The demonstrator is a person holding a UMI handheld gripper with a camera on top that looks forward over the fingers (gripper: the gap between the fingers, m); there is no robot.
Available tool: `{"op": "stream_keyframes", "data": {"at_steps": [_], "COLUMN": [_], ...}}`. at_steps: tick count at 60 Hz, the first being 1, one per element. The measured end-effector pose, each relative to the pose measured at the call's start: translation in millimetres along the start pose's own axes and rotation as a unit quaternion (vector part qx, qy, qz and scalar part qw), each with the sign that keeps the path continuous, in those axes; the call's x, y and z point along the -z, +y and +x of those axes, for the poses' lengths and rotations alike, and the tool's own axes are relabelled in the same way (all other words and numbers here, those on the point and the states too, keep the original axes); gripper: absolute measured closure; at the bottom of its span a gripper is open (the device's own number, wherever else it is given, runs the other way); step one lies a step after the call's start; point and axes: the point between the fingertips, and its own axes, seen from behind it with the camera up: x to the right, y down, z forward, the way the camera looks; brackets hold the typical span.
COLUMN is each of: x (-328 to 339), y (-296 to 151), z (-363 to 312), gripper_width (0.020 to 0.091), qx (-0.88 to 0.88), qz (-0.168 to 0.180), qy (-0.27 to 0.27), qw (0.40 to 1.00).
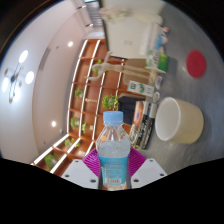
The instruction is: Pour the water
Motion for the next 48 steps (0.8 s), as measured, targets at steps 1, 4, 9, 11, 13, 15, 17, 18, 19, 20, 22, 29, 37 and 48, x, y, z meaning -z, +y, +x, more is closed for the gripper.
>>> {"op": "stream_keyframes", "data": {"at_steps": [1, 4, 9, 11, 13, 15, 17, 18, 19, 20, 22, 29, 37, 48], "x": [1, -1, -9, -6, -5, -4, -5, -4, -3, -3, 1, 12, 29, 39], "y": [-2, -8, -32, -37, -46, -57, -72, -79, -86, -93, -104, -154, -197, -241], "z": [-1, -18, -29, -41, -46, -50, -50, -51, -52, -53, -58, -51, -16, 65], "gripper_width": [0.0784, 0.0786, 0.0787, 0.0778, 0.0777, 0.0778, 0.0778, 0.0778, 0.0778, 0.0778, 0.0778, 0.0778, 0.0763, 0.0763], "qx": [0.034, 0.137, 0.303, 0.366, 0.423, 0.475, 0.522, 0.543, 0.563, 0.58, 0.606, 0.645, 0.644, 0.63], "qz": [-0.003, -0.008, -0.005, -0.002, 0.0, 0.005, 0.015, 0.019, 0.023, 0.026, 0.033, 0.06, 0.076, 0.071], "qy": [0.001, 0.015, 0.028, 0.041, 0.054, 0.067, 0.08, 0.088, 0.095, 0.102, 0.118, 0.156, 0.193, 0.235], "qw": [0.999, 0.99, 0.953, 0.93, 0.904, 0.877, 0.849, 0.835, 0.821, 0.808, 0.786, 0.746, 0.736, 0.737]}}
